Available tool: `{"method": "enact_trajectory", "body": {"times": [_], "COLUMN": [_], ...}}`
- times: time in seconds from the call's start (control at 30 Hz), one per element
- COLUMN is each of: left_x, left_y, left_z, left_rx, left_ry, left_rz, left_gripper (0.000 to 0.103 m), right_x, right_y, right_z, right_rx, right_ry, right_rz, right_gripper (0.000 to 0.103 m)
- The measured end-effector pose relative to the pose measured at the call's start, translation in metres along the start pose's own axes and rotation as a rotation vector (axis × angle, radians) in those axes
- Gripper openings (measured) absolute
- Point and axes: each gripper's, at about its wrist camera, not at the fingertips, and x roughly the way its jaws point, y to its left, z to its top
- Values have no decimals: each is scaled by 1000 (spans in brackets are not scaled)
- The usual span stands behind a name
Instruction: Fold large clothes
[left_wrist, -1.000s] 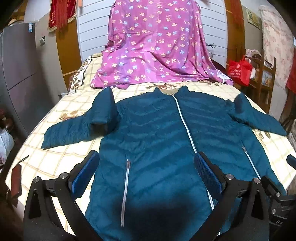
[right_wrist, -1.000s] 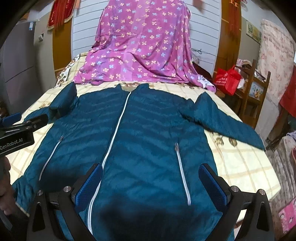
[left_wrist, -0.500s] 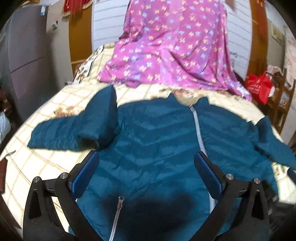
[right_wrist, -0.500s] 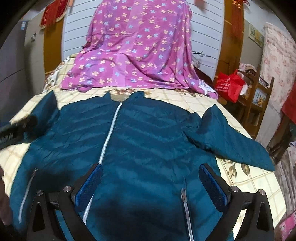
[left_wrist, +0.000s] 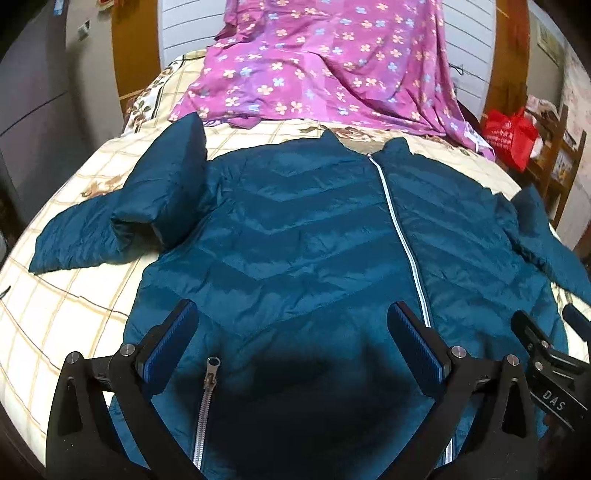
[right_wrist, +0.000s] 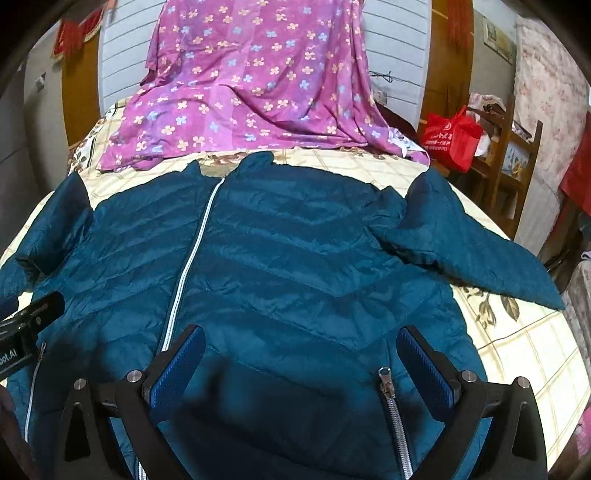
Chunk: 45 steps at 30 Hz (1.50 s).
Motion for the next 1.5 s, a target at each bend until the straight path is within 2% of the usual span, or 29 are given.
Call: {"method": "enact_trajectory", "body": {"times": [0.1,0.2,0.4,0.57,0.73,1.07,1.5], "left_x": [1,1,4,3,2,5,6], "left_y": [-5,-5,2,2,4,2,1], "left_z": [0,0,1,0,3,2,1], "left_rx": [38,62,53,54,39,42,37], "left_ry": [-13,-28,-20,-14,-21,-9,1], "left_rz": [46,97,119,88,68,55,37], "left_gripper": [103,103,103,103,103,103,103], "right_x": [1,-5,-18,-21,-18,-14,-17], "right_y": [1,0,6,17,24,4,4], "right_z": [-2,-2,-2,-4,-7,-6,-5], "right_rx": [-1,9,-4,-40,-65,6,5], "right_ry": [2,-32,-104,-126,-112,-104,-116], "right_rz": [-5,17,68,103,94,69,71], "right_gripper": [103,103,103,103,103,103,103]}}
